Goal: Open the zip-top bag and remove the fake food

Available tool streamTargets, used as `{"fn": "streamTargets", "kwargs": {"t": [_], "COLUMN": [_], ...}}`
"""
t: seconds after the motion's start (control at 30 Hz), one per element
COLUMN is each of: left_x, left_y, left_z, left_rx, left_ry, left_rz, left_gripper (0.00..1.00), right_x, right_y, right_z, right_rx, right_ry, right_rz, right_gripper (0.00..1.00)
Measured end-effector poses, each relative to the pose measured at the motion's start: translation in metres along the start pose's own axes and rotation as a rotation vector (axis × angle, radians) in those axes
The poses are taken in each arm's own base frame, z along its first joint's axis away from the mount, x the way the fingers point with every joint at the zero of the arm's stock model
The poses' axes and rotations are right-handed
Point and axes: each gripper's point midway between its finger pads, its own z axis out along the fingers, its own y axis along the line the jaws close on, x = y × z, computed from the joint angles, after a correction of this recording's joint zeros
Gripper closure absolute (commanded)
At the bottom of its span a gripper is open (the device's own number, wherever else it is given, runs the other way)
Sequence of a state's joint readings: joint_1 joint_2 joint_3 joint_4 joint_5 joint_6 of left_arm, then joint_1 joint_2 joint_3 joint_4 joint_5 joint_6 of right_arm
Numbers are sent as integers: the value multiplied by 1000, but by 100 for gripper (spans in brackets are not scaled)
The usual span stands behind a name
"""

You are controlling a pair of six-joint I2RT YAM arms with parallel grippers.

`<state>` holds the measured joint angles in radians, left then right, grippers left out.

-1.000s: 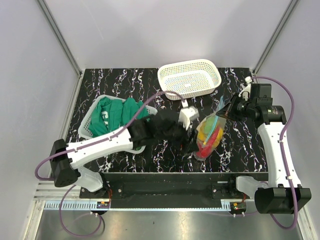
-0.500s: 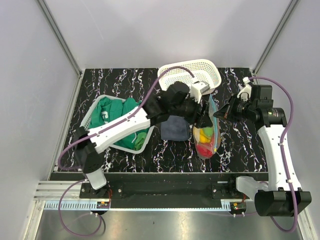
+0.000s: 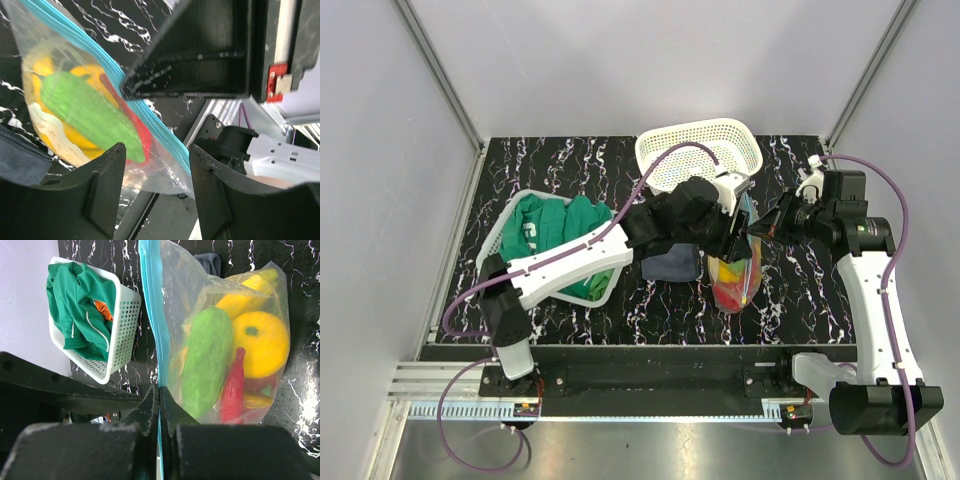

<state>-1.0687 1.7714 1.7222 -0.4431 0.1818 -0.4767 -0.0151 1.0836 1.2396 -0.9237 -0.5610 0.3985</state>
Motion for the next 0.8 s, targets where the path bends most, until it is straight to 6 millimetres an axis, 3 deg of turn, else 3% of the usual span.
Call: {"fn": "streamTargets", "kwargs": {"t": [0.27, 0.4, 0.53, 0.63, 0.7, 0.77, 0.8], "left_x": [1, 7, 10, 10, 9, 7, 5], "left_y": [9, 16, 20, 21, 21, 22, 22], "left_z": [13, 18, 19, 19, 19, 19, 20], "left_rx": [-39, -65, -81, -86, -87, -87, -86], "left_ry": [4, 23, 30, 30, 28, 24, 20], "left_rz": [-16, -24, -26, -25, -20, -16, -15], "left_gripper": [60, 73, 100, 100, 100, 100, 100], "right_x": [1, -1, -2, -1, -2, -4, -5], "right_y": [2, 6, 10, 11, 10, 6, 3], "right_z": [-3, -5, -9, -11, -11, -11, -10], "right_rx": [-4, -19, -29, -31, -29, -3, 16], "right_ry": [-8, -22, -37, -41, -44, -56, -65], "right_rz": [-1, -2, -8, -10, -10, 3, 12], "right_gripper": [100, 100, 100, 100, 82, 80, 75]}}
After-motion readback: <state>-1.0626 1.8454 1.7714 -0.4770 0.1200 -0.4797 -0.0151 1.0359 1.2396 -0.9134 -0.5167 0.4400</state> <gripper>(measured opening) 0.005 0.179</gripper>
